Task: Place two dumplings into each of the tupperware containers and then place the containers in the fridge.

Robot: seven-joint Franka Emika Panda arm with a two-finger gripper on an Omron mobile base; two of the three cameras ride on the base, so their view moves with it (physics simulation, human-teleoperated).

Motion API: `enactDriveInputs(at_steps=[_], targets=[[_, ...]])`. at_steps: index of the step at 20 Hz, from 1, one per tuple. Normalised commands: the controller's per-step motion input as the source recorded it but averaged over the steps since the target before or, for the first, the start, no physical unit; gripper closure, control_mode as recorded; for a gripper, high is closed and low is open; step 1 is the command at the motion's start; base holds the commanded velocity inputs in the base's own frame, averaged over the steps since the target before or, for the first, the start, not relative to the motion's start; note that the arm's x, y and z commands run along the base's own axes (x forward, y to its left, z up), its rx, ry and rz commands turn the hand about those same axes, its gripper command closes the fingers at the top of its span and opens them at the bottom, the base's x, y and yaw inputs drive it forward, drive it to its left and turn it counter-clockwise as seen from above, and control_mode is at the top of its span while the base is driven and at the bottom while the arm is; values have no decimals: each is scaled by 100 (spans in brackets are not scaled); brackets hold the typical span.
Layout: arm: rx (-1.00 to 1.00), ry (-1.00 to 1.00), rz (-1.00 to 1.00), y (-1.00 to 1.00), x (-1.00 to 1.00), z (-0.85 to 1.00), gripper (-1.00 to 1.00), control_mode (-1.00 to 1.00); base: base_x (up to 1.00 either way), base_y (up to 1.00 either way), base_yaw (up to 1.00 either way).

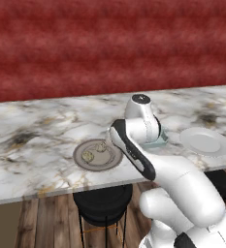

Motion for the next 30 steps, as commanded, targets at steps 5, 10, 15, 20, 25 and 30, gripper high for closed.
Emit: enactDriveInputs(at_steps=[5,10,15,20,25,30], targets=[[0,7,1,36,76,-43,-100,-100,0,0,0],[0,8,1,39,70,-44,-100,-100,0,0,0],[0,14,0,30,56,-31,-100,-100,0,0,0],[0,0,0,2,52,-49,-100,-100,0,0,0],[0,0,0,3,41,-52,-100,-100,0,0,0],[0,0,0,4,45,-36,-100,-100,0,0,0]])
